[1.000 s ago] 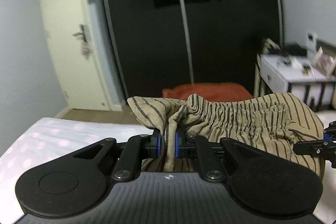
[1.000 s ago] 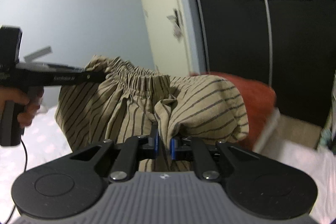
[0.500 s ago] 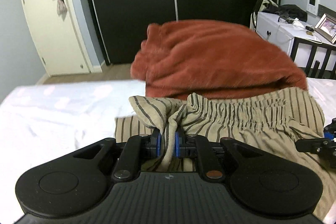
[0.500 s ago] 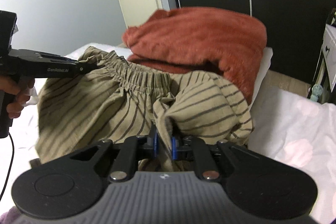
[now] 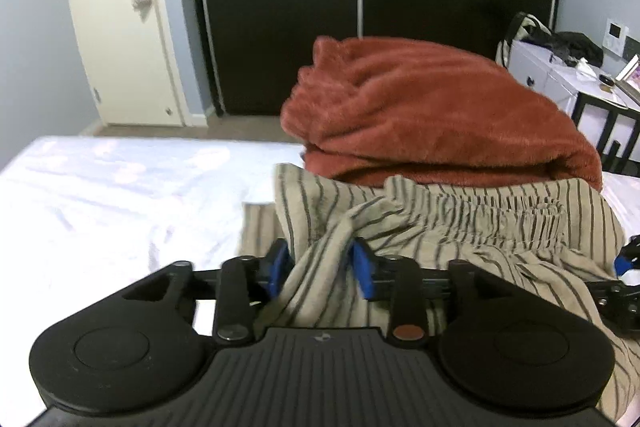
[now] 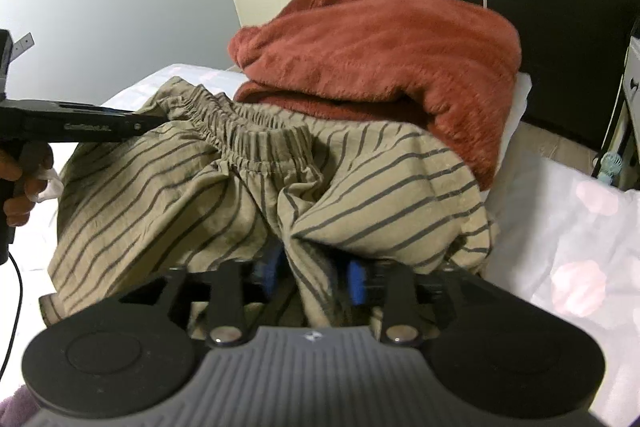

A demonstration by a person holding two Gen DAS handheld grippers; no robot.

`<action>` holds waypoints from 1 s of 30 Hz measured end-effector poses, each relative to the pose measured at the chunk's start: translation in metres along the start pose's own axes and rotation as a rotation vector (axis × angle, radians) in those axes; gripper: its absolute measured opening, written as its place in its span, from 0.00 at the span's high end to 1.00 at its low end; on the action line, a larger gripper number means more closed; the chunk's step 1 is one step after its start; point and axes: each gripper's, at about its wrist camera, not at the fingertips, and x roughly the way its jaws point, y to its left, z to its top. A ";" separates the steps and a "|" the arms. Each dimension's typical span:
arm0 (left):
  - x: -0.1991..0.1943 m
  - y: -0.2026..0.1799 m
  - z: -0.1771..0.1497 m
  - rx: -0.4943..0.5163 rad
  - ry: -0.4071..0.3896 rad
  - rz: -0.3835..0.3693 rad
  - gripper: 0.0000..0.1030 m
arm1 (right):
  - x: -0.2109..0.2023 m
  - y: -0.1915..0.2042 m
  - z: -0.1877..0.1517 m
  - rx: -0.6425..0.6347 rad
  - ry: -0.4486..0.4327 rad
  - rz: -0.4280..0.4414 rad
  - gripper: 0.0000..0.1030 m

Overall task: Fold clothes
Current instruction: 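Carry the folded pants with both grippers toward the rust-red blanket, then lower the pants onto the bed beside the blanket and open both grippers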

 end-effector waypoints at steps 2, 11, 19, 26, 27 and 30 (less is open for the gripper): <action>-0.015 0.000 0.001 0.006 -0.022 0.026 0.62 | -0.013 0.000 -0.001 -0.023 -0.011 -0.012 0.43; -0.049 -0.011 -0.004 0.021 -0.064 0.073 0.75 | -0.068 0.008 -0.008 -0.154 -0.178 -0.077 0.64; -0.028 -0.003 -0.025 -0.006 0.032 0.093 0.77 | -0.039 -0.025 -0.006 -0.106 -0.090 -0.138 0.61; -0.012 0.009 -0.033 -0.049 0.057 0.082 0.77 | -0.019 -0.046 -0.001 -0.096 -0.046 -0.173 0.83; -0.012 0.009 -0.033 -0.051 0.058 0.080 0.77 | -0.018 -0.046 0.000 -0.104 -0.051 -0.174 0.91; -0.011 0.012 -0.034 -0.057 0.059 0.074 0.77 | -0.015 -0.048 0.005 -0.130 -0.065 -0.176 0.92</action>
